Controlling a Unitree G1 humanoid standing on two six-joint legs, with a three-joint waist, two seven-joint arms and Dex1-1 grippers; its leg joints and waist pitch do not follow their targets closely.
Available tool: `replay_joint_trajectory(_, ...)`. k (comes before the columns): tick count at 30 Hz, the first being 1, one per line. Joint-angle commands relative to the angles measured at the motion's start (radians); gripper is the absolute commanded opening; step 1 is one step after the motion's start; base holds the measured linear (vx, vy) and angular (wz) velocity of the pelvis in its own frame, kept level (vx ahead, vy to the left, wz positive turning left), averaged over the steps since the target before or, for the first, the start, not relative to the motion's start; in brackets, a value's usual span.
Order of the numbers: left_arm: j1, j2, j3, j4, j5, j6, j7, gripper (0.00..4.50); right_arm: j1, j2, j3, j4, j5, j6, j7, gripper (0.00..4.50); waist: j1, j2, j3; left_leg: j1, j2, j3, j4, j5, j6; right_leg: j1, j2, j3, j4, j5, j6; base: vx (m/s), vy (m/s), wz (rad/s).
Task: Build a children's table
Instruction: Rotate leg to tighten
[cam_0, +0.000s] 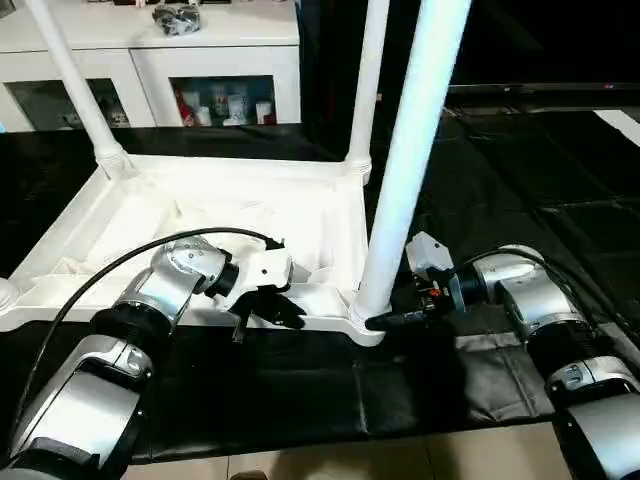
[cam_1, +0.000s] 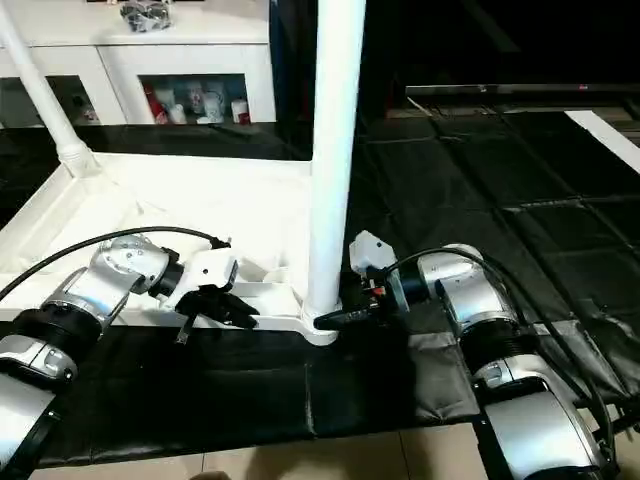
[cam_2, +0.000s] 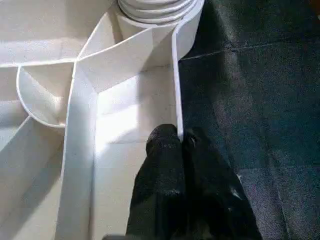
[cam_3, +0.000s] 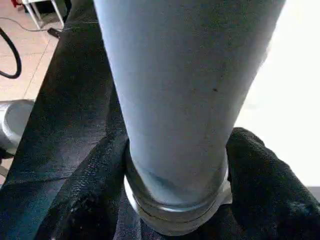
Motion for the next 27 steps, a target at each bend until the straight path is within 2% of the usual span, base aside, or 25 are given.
replay_joint_trajectory(1,-0.021,-0.013,-0.034,0.002,0.025,-0.025,-0.020,0.00,-0.005,0.008,0.012,0.000,0.002,0.007,0.025,2.64,-0.004,-0.005,-0.069,-0.001,0.042,-0.010,-0.062,-0.107,0.084,0.066,-0.080,0.076,-0.067,-0.170,-0.173,0.000,0.000,0.00)
replay_joint_trajectory(7,-0.019,-0.012,-0.032,0.005,0.026,-0.025,-0.014,0.00,0.006,0.013,0.018,-0.009,-0.003,0.001,0.019,2.63,-0.003,-0.007,-0.069,-0.002,0.041,-0.009,-0.061,-0.104,0.087,0.066,-0.080,0.076,-0.068,-0.175,-0.169,0.000,0.000,0.00)
replay_joint_trajectory(8,-0.019,-0.012,-0.031,0.005,0.026,-0.024,-0.014,0.00,0.003,0.018,0.014,-0.002,-0.001,0.016,0.008,3.19,-0.003,-0.006,-0.068,-0.001,0.042,-0.010,-0.062,-0.103,0.087,0.065,-0.080,0.076,-0.067,-0.176,-0.170,0.000,0.000,0.00)
replay_joint_trajectory(11,-0.019,-0.010,-0.029,0.006,0.025,-0.024,-0.013,0.00,-0.008,0.030,-0.004,0.007,0.016,0.064,-0.004,3.39,-0.004,-0.006,-0.068,-0.001,0.041,-0.009,-0.062,-0.107,0.087,0.065,-0.080,0.075,-0.070,-0.189,-0.169,0.000,0.000,0.00)
replay_joint_trajectory(12,-0.019,-0.010,-0.029,0.007,0.025,-0.024,-0.013,0.00,-0.008,0.031,-0.004,0.005,0.015,0.056,-0.009,3.39,-0.003,-0.005,-0.068,0.000,0.043,-0.009,-0.063,-0.109,0.083,0.064,-0.082,0.076,-0.071,-0.194,-0.167,0.000,0.000,0.00)
replay_joint_trajectory(14,-0.020,-0.011,-0.029,0.010,0.025,-0.025,-0.012,0.00,-0.005,0.035,-0.004,0.002,0.004,0.016,-0.039,3.67,-0.002,-0.004,-0.068,0.002,0.044,-0.010,-0.064,-0.113,0.076,0.062,-0.082,0.076,-0.070,-0.195,-0.166,0.000,0.000,0.00)
replay_joint_trajectory(22,-0.024,-0.010,-0.028,0.017,0.029,-0.029,-0.012,0.00,-0.006,0.040,0.005,-0.001,-0.006,0.024,-0.034,3.67,-0.003,-0.003,-0.068,0.000,0.042,-0.010,-0.063,-0.115,0.074,0.065,-0.081,0.076,-0.069,-0.190,-0.163,0.000,0.000,0.00)
replay_joint_trajectory(27,-0.025,-0.009,-0.028,0.020,0.032,-0.031,-0.010,0.00,-0.008,0.033,0.017,0.010,-0.013,0.036,-0.027,3.38,-0.004,-0.004,-0.068,0.000,0.042,-0.010,-0.063,-0.117,0.075,0.065,-0.081,0.076,-0.069,-0.189,-0.166,0.000,0.000,0.00)
